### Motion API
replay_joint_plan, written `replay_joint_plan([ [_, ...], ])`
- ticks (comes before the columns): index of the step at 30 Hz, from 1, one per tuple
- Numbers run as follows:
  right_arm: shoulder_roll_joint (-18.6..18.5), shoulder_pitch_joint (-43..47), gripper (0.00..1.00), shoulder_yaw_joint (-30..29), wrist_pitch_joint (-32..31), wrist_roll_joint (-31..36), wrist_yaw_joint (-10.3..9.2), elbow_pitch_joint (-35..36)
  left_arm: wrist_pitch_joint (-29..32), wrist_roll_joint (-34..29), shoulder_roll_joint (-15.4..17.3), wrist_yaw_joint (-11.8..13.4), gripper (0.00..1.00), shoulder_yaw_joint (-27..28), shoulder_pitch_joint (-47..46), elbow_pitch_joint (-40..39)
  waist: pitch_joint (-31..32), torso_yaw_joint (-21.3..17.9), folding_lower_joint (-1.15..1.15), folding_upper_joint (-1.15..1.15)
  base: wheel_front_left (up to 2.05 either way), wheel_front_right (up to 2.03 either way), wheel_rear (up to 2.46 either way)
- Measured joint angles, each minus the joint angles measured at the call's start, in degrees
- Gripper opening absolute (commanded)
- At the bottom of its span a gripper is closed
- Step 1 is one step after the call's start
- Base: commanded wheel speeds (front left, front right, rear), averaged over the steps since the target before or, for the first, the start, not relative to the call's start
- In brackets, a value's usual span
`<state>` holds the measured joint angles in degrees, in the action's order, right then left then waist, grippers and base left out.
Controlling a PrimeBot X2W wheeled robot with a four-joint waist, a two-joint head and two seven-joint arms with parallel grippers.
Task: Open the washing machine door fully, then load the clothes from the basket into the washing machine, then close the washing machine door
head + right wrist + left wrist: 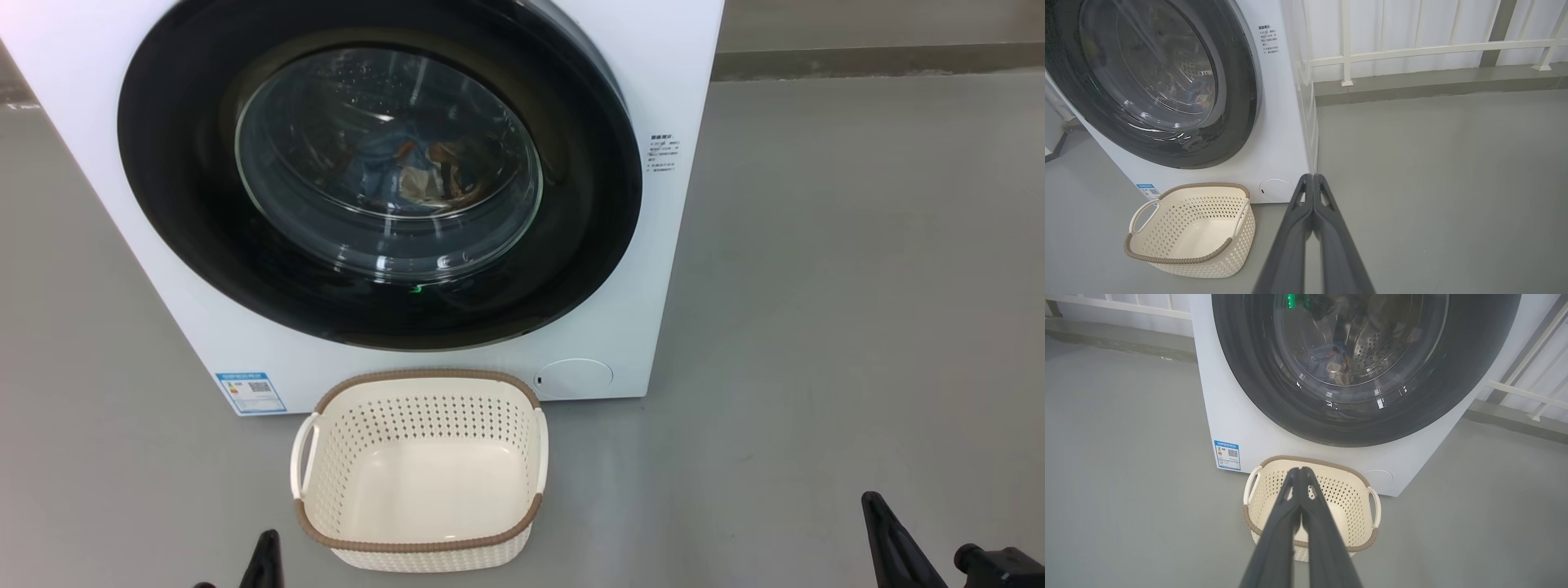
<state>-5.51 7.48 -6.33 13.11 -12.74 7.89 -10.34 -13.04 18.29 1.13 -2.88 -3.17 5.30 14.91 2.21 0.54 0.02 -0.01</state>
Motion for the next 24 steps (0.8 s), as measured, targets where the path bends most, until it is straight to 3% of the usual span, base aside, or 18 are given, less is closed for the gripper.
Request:
replay_joint_plan([
  [24,0.60,-1.51,0.00,-0.13,-3.83,-16.24,0.00,-0.96,3.81,15.07,0.02,-0.93,0.00,1.49,-0.96,0.00,-0.58,-0.11,-0.01,0.00,0.00,0.00,0.00],
])
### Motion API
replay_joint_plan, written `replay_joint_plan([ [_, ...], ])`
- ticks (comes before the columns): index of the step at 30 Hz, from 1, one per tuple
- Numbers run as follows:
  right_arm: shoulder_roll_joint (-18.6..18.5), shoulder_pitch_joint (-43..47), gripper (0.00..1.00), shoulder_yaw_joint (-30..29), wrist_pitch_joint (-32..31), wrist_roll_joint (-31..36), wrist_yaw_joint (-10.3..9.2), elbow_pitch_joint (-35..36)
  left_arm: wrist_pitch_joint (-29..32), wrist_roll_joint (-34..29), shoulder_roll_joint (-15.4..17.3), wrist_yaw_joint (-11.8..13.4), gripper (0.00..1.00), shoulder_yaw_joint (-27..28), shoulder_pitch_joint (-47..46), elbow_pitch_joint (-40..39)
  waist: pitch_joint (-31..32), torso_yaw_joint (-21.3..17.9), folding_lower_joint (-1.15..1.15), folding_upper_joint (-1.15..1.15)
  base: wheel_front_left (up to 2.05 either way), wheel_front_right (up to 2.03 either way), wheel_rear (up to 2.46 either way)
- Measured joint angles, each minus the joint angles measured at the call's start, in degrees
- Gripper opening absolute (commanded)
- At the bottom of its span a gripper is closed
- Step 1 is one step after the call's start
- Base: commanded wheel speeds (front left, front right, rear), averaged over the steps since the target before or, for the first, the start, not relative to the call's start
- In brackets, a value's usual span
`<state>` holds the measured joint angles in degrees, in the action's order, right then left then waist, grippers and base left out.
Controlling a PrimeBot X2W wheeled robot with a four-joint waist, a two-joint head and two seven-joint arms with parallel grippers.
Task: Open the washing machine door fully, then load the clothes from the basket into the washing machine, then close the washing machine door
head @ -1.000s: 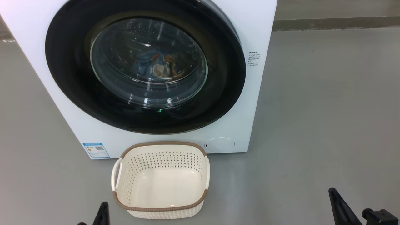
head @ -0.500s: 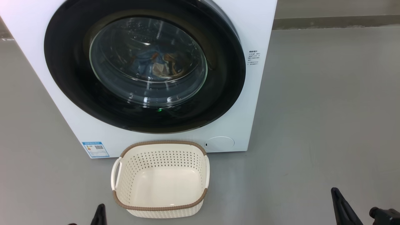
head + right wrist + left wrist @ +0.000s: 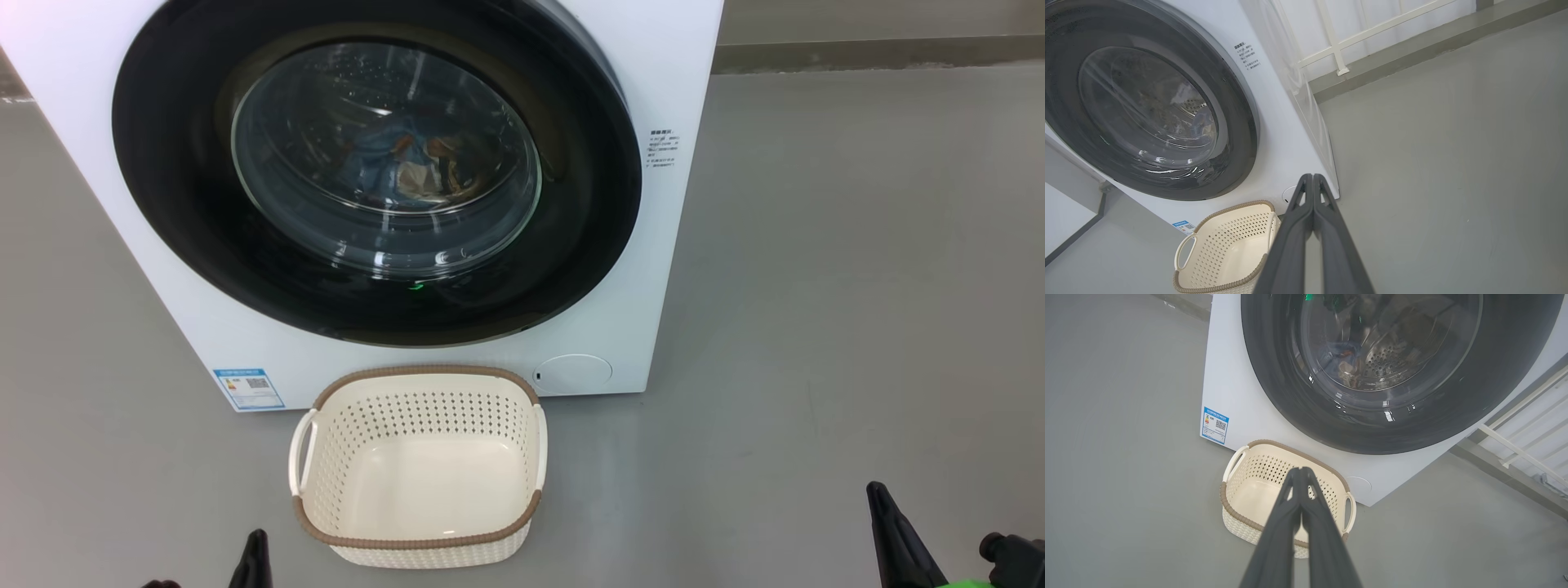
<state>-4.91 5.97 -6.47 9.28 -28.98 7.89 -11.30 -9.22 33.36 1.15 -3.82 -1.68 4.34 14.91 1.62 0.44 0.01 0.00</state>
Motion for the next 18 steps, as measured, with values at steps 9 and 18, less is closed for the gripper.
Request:
replay_joint_plan([
  [9,0.15,-0.48,0.00,-0.08,-1.58,-5.87,0.00,-0.42,1.55,5.28,0.03,-0.09,0.00,0.55,-1.13,0.01,-0.17,-0.05,0.00,0.00,0.00,0.00,0.00],
  [18,0.48,-1.79,0.00,-0.19,-3.34,-12.49,-0.01,-0.81,3.24,11.78,0.05,-0.56,0.00,1.23,-1.42,0.01,-0.37,-0.09,0.00,0.00,0.00,0.00,0.00],
])
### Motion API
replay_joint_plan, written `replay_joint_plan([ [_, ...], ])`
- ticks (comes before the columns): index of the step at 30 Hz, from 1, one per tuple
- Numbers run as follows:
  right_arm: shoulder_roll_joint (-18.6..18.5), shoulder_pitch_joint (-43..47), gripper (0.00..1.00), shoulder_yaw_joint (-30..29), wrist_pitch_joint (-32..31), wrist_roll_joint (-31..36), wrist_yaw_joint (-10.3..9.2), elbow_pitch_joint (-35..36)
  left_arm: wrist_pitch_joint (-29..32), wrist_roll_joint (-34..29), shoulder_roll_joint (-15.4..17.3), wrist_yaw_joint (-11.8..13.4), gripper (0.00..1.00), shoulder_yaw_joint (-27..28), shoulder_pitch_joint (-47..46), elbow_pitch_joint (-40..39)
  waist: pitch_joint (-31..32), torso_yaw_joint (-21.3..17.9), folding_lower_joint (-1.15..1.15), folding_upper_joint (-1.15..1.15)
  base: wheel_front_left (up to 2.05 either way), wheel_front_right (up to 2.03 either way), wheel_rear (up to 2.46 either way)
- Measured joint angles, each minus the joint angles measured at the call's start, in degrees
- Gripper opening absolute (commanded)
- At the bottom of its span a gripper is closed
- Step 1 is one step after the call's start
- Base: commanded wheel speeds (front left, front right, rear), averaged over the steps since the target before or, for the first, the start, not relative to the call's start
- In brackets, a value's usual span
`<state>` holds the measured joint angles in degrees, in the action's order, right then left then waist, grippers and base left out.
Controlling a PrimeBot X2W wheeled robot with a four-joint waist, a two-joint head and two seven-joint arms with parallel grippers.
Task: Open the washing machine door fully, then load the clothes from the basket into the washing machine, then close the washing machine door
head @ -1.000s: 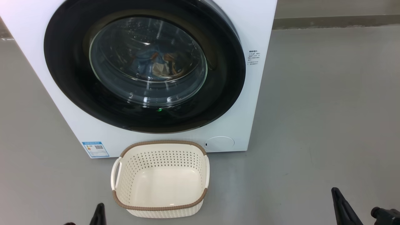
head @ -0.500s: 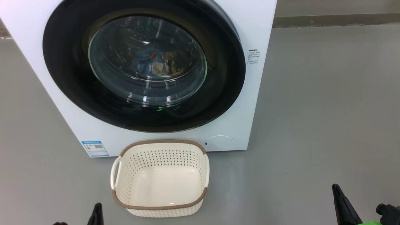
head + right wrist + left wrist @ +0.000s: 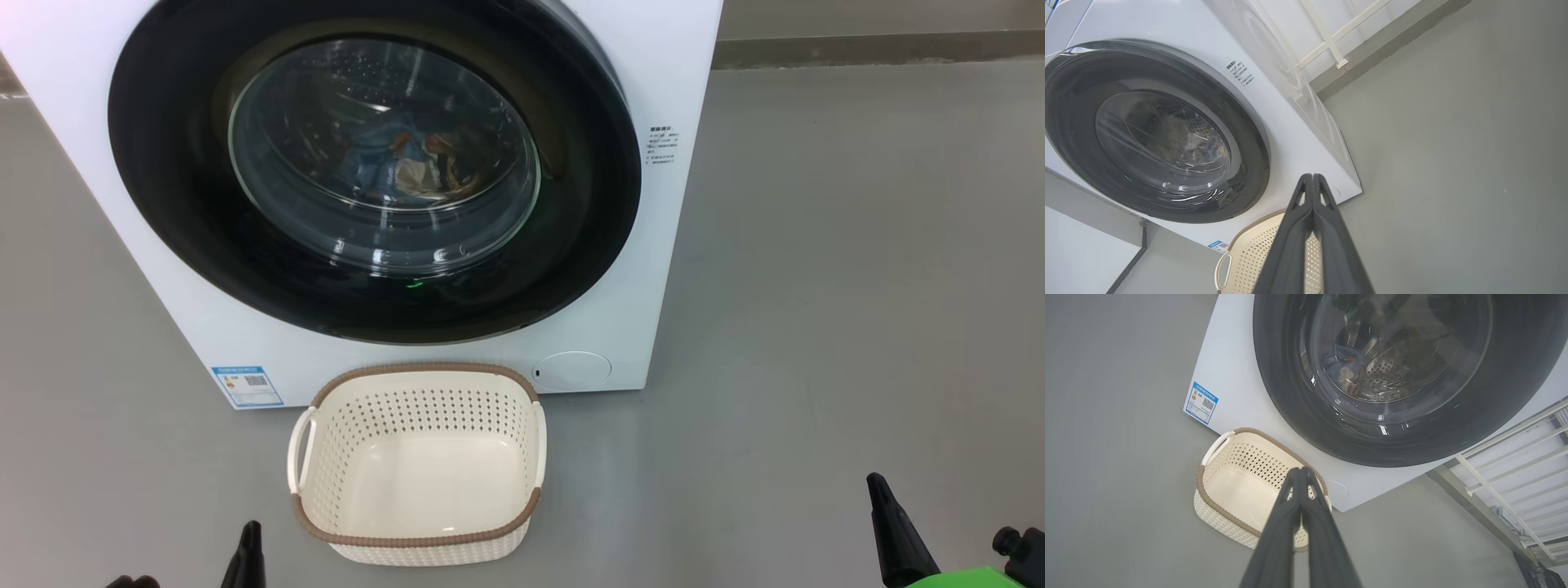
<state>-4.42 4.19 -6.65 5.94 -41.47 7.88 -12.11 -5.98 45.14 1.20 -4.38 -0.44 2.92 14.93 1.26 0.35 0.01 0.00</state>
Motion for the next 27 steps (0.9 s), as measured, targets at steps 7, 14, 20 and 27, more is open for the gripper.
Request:
replay_joint_plan([
  [7,0.32,-0.87,0.00,-0.09,-0.91,-4.94,0.00,-0.32,1.03,4.20,0.03,-0.37,0.00,0.47,-1.01,0.02,-0.14,-0.03,0.00,0.00,0.00,0.00,0.00],
  [14,0.51,-1.30,0.00,-0.22,-2.35,-9.50,0.00,-0.65,2.24,8.64,0.11,-0.45,0.00,0.93,-1.17,0.02,-0.27,-0.06,0.00,0.00,0.00,0.00,0.00],
  [20,0.56,-2.09,0.00,-0.29,-3.18,-13.41,0.00,-0.82,3.30,12.40,0.14,-0.57,0.00,1.30,-2.04,0.03,-0.39,-0.10,0.00,0.00,0.00,0.00,0.00],
  [27,0.69,-2.30,0.00,-0.41,-4.37,-18.07,-0.01,-1.20,4.50,16.91,0.14,-0.94,0.00,1.77,-2.35,0.04,-0.52,-0.13,0.00,0.00,0.00,0.00,0.00],
])
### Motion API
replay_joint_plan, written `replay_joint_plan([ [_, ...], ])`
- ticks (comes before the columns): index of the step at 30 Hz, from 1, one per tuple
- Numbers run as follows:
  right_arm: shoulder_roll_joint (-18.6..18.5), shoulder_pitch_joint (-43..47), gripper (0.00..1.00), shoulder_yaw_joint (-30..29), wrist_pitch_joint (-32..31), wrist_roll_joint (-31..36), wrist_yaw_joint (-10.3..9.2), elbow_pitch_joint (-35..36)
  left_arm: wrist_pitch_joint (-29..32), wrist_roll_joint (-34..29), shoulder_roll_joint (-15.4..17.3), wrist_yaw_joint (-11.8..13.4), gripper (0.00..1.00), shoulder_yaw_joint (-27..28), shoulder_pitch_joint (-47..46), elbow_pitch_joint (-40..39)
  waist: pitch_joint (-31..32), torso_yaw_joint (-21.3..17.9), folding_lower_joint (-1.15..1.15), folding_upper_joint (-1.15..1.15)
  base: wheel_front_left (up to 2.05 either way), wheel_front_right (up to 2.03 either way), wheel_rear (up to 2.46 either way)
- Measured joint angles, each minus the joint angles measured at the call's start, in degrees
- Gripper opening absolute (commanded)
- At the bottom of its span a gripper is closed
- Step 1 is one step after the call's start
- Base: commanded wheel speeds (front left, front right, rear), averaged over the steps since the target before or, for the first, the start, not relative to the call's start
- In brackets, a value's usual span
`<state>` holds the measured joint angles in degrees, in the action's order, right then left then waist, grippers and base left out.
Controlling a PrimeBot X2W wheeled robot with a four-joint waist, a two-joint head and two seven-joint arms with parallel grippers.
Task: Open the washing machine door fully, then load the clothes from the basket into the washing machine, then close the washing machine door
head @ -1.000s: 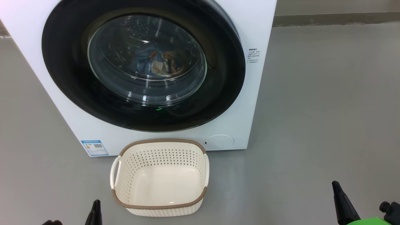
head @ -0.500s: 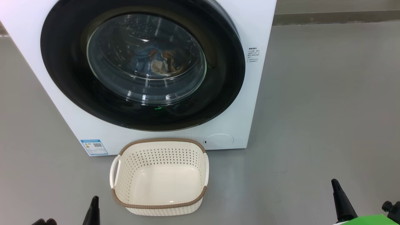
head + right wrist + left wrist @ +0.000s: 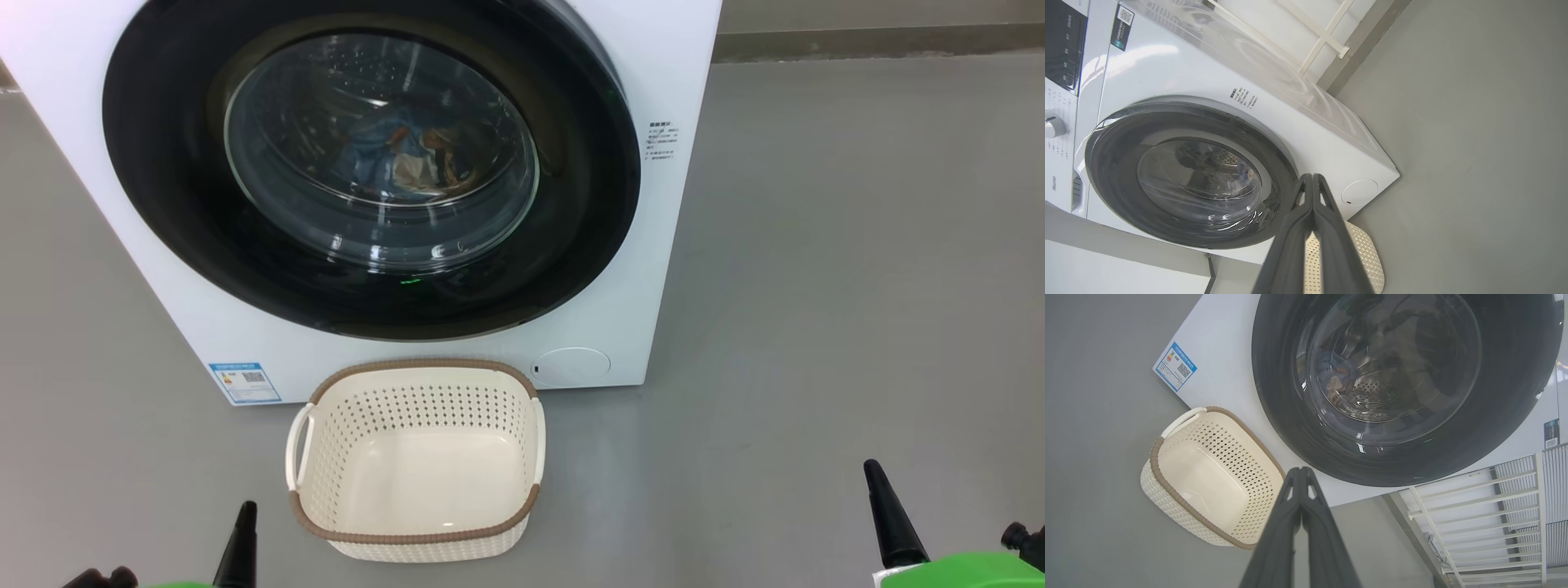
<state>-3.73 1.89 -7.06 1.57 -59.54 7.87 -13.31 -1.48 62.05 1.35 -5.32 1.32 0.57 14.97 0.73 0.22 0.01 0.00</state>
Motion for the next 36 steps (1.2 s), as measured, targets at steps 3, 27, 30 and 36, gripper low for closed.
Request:
replay_joint_plan([
  [3,0.07,-0.74,0.00,-0.08,-0.48,-2.10,-0.01,-0.21,0.49,1.56,0.01,-0.02,0.00,0.20,-0.52,0.00,-0.06,-0.01,0.00,0.00,0.00,0.00,0.00],
  [27,0.55,-3.25,0.00,-0.46,-4.20,-17.91,-0.05,-1.16,4.28,16.51,0.07,-1.08,0.00,1.81,-2.26,0.16,-0.52,-0.12,0.00,0.00,0.00,0.00,0.00],
  [30,0.59,-3.27,0.00,-0.49,-4.60,-19.58,-0.05,-1.25,4.59,18.08,0.08,-1.09,0.00,1.91,-2.40,0.16,-0.56,-0.13,0.00,0.00,0.00,0.00,0.00],
  [36,0.79,-4.52,0.00,-0.63,-6.05,-24.48,-0.07,-1.56,6.04,22.88,0.14,-1.36,0.00,2.52,-3.29,0.20,-0.72,-0.17,0.00,0.00,0.00,0.00,0.00],
])
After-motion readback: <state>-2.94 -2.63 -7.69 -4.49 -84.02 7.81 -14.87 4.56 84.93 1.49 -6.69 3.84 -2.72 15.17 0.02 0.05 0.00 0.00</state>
